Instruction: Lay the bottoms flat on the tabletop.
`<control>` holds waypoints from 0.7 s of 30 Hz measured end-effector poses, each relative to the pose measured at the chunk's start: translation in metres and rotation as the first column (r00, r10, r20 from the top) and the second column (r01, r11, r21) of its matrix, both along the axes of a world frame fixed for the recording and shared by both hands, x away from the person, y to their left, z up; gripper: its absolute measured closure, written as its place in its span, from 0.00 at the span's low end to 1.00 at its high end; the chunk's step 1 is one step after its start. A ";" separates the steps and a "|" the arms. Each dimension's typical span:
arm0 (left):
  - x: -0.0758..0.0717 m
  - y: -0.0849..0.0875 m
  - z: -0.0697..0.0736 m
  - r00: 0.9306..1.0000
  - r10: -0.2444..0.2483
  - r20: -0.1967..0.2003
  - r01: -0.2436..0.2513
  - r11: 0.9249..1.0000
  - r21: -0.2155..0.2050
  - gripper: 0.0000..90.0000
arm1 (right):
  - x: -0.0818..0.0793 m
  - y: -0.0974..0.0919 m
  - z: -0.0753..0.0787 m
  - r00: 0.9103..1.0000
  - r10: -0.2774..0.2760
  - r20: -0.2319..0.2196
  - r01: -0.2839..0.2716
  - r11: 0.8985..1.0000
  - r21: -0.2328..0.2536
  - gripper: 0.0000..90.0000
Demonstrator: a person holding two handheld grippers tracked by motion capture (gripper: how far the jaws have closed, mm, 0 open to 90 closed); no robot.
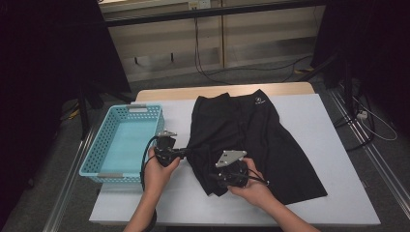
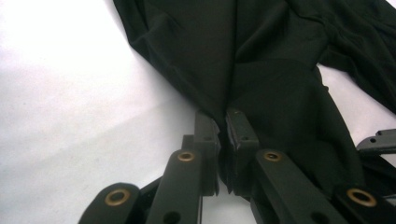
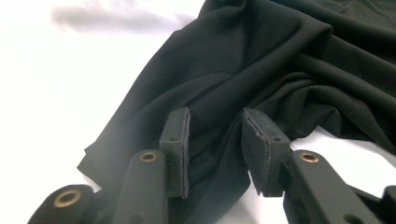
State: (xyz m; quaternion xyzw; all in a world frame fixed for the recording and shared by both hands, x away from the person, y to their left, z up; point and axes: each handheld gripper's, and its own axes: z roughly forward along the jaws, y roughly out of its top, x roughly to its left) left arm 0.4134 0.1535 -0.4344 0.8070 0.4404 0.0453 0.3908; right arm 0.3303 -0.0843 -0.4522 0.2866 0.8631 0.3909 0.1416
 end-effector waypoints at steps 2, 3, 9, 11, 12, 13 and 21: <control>0.000 0.000 0.000 1.000 0.000 0.001 0.000 1.000 0.001 0.94 | 0.000 0.001 0.001 1.000 0.009 0.024 -0.008 1.000 -0.004 0.62; 0.000 0.000 0.000 1.000 -0.001 0.002 0.001 1.000 0.001 0.94 | -0.001 0.001 0.001 0.999 0.016 0.035 -0.015 1.000 -0.011 0.59; 0.000 -0.001 -0.001 1.000 0.004 0.001 -0.004 1.000 -0.003 0.93 | -0.004 0.010 -0.004 0.997 0.068 0.040 -0.066 0.996 -0.053 0.50; -0.001 -0.001 -0.001 1.000 0.007 0.007 -0.007 1.000 -0.002 0.92 | -0.003 0.010 -0.006 0.998 0.055 0.025 -0.054 0.997 -0.047 0.48; -0.001 -0.001 -0.001 1.000 0.011 0.013 -0.011 1.000 0.000 0.91 | -0.002 0.010 -0.005 0.999 0.048 0.021 -0.047 0.998 -0.046 0.47; -0.001 0.000 0.000 1.000 0.006 0.010 -0.006 1.000 0.003 0.89 | -0.002 0.009 -0.005 0.999 0.047 0.026 -0.046 0.998 -0.044 0.47; -0.001 0.002 0.001 1.000 0.018 0.014 -0.018 1.000 -0.004 0.89 | 0.003 -0.010 0.013 0.996 -0.051 0.069 0.048 0.998 0.040 0.67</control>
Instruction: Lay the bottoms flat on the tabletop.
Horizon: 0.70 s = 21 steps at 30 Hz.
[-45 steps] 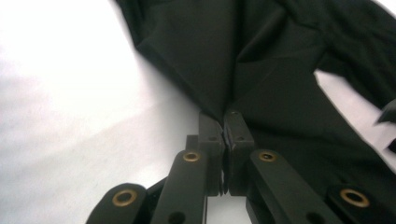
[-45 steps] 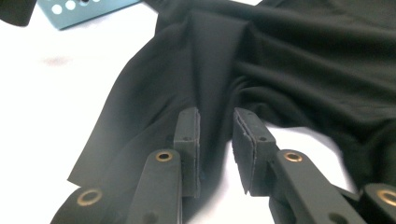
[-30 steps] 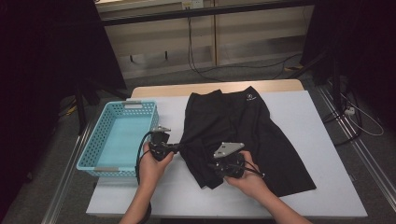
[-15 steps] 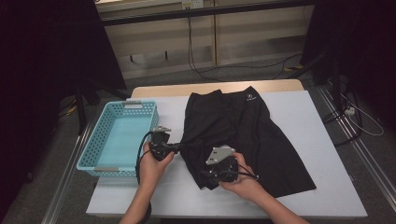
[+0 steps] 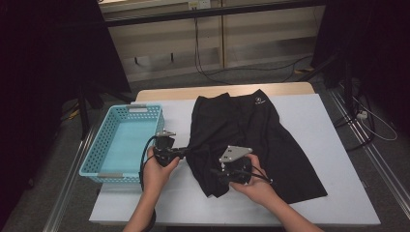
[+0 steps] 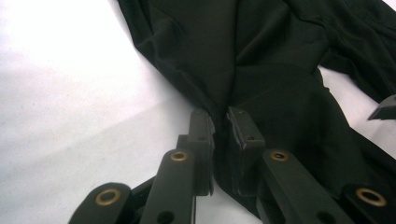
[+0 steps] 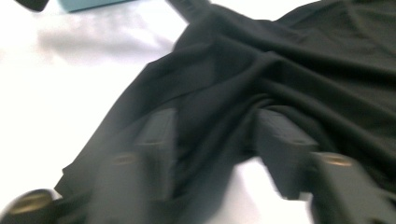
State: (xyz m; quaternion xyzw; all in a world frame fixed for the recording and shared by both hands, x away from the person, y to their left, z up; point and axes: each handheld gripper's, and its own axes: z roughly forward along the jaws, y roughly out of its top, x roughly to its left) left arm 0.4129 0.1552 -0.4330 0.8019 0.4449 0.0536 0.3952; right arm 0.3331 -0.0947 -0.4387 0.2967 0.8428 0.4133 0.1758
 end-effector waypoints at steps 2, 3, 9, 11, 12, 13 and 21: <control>0.000 0.000 0.000 1.000 0.000 -0.001 0.000 1.000 0.001 0.89 | 0.002 -0.004 0.001 1.000 -0.016 0.001 0.016 1.000 0.008 0.77; 0.000 0.000 0.000 1.000 0.000 -0.001 0.000 1.000 0.001 0.90 | 0.002 -0.003 0.000 1.000 -0.002 -0.018 0.002 1.000 0.012 0.79; -0.001 -0.001 -0.002 1.000 -0.001 -0.010 0.001 1.000 0.003 0.91 | 0.001 0.012 -0.013 0.998 0.028 -0.061 -0.031 0.998 -0.054 0.71; -0.001 -0.002 -0.004 1.000 -0.009 -0.018 0.009 1.000 0.008 0.91 | 0.002 0.015 -0.019 0.998 0.008 -0.065 -0.013 0.998 -0.063 0.69; -0.001 -0.003 -0.005 1.000 -0.007 -0.020 0.007 1.000 0.013 0.91 | 0.004 0.015 -0.019 0.997 -0.003 -0.073 -0.001 0.999 -0.048 0.70; -0.001 -0.003 -0.007 1.000 -0.011 -0.019 0.012 1.000 0.019 0.91 | 0.005 0.014 -0.019 0.996 -0.007 -0.085 0.004 0.999 -0.039 0.73; 0.000 -0.008 -0.015 0.999 -0.032 -0.043 0.034 0.998 0.054 0.97 | 0.009 0.003 -0.014 0.989 -0.007 -0.146 0.012 0.999 0.035 0.98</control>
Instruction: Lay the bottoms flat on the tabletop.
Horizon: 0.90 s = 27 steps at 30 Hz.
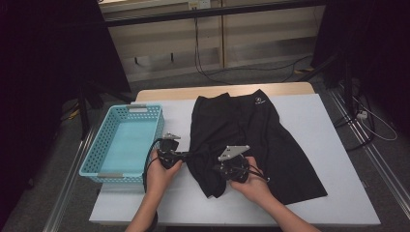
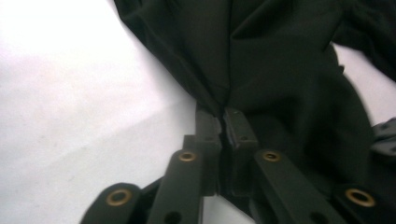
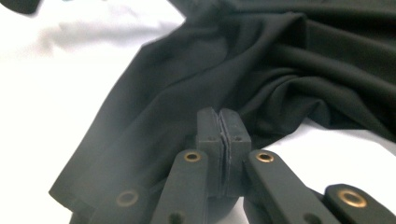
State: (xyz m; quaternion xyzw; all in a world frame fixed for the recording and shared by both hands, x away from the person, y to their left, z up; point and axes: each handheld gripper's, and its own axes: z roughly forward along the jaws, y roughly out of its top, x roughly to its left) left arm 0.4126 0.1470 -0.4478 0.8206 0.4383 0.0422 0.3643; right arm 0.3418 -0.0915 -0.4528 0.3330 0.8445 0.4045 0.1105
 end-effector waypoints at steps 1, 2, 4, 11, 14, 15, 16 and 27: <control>0.000 0.000 -0.001 1.000 0.004 -0.003 -0.004 1.000 0.006 0.98 | 0.000 -0.003 0.003 1.000 -0.001 0.004 0.001 1.000 0.014 0.98; 0.001 0.000 -0.002 1.000 0.006 -0.008 -0.006 1.000 -0.001 0.98 | 0.000 -0.007 0.008 1.000 -0.011 0.007 0.011 1.000 0.028 0.98; 0.002 0.001 -0.002 1.000 0.001 -0.009 -0.001 1.000 0.005 0.98 | 0.000 -0.016 0.014 1.000 -0.024 0.008 0.024 0.998 0.052 0.99; 0.002 0.000 -0.001 1.000 0.004 0.001 -0.004 1.000 0.013 0.99 | 0.003 -0.054 0.019 0.992 -0.128 -0.015 0.129 0.990 0.056 0.99; 0.002 0.001 -0.001 1.000 0.003 -0.001 -0.003 1.000 0.010 0.99 | 0.003 -0.061 0.014 0.988 -0.152 -0.007 0.152 0.988 -0.004 0.99; 0.002 0.001 -0.001 1.000 0.002 -0.002 -0.002 1.000 0.010 0.99 | 0.003 -0.061 0.013 0.988 -0.153 -0.008 0.153 0.988 -0.011 0.99; 0.002 0.001 -0.001 1.000 0.002 -0.002 -0.002 1.000 0.012 0.99 | 0.003 -0.062 0.013 0.988 -0.152 -0.010 0.152 0.988 -0.013 0.99; 0.002 0.003 0.001 1.000 0.007 -0.002 -0.007 1.000 0.005 0.98 | -0.003 -0.051 0.018 0.992 -0.118 0.050 0.119 0.993 -0.017 0.82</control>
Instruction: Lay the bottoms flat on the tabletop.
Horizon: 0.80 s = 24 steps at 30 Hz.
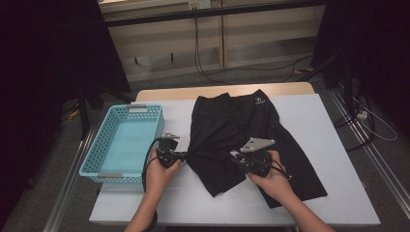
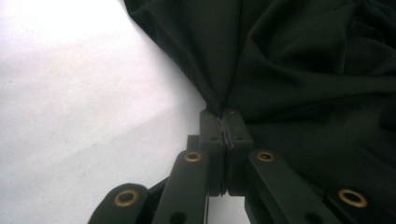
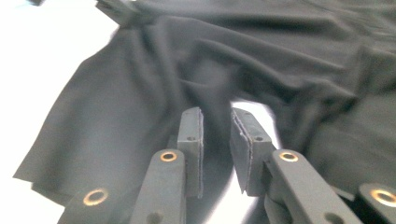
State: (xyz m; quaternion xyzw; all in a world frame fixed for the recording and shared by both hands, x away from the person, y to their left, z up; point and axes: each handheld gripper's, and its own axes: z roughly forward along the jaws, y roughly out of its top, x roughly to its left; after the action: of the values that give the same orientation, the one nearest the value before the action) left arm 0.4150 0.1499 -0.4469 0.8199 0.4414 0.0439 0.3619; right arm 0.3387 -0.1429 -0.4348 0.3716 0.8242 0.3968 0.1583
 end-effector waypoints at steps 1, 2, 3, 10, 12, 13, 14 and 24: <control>0.000 0.000 0.000 1.000 -0.001 -0.001 0.001 1.000 0.000 0.99 | -0.001 0.004 -0.001 1.000 0.019 -0.009 -0.019 1.000 0.005 0.80; 0.000 -0.001 0.000 1.000 -0.002 0.000 0.002 1.000 -0.001 0.99 | -0.003 0.010 -0.003 0.999 0.034 -0.021 -0.034 0.999 -0.011 0.78; 0.000 -0.001 0.000 1.000 -0.001 0.000 0.001 1.000 -0.003 0.98 | -0.002 0.015 -0.006 0.999 0.044 -0.025 -0.045 0.999 -0.027 0.75; 0.000 0.003 0.002 1.000 0.001 0.004 -0.001 1.000 -0.008 0.98 | 0.004 0.025 -0.019 0.996 0.051 -0.073 -0.056 0.996 -0.068 0.94; 0.000 0.003 0.002 1.000 0.003 0.006 -0.003 1.000 -0.010 0.98 | 0.006 0.022 -0.020 0.995 0.052 -0.090 -0.056 0.997 -0.047 1.00; 0.000 0.003 0.003 1.000 0.003 0.009 -0.003 1.000 -0.012 0.98 | 0.006 0.021 -0.018 0.993 0.055 -0.100 -0.058 0.998 -0.029 1.00; 0.000 0.003 0.003 1.000 0.007 0.014 -0.006 1.000 -0.016 0.98 | 0.006 0.018 -0.015 0.994 0.056 -0.097 -0.057 0.998 -0.008 1.00; -0.002 -0.001 0.006 0.999 -0.007 0.042 0.010 0.997 -0.071 0.63 | 0.016 -0.015 -0.004 0.996 -0.075 -0.048 0.076 0.997 0.014 1.00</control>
State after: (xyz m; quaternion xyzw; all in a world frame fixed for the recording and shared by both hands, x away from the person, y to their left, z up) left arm 0.4135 0.1489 -0.4410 0.8073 0.4315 0.0436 0.4002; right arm 0.3542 -0.1577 -0.4389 0.4129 0.8100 0.3882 0.1507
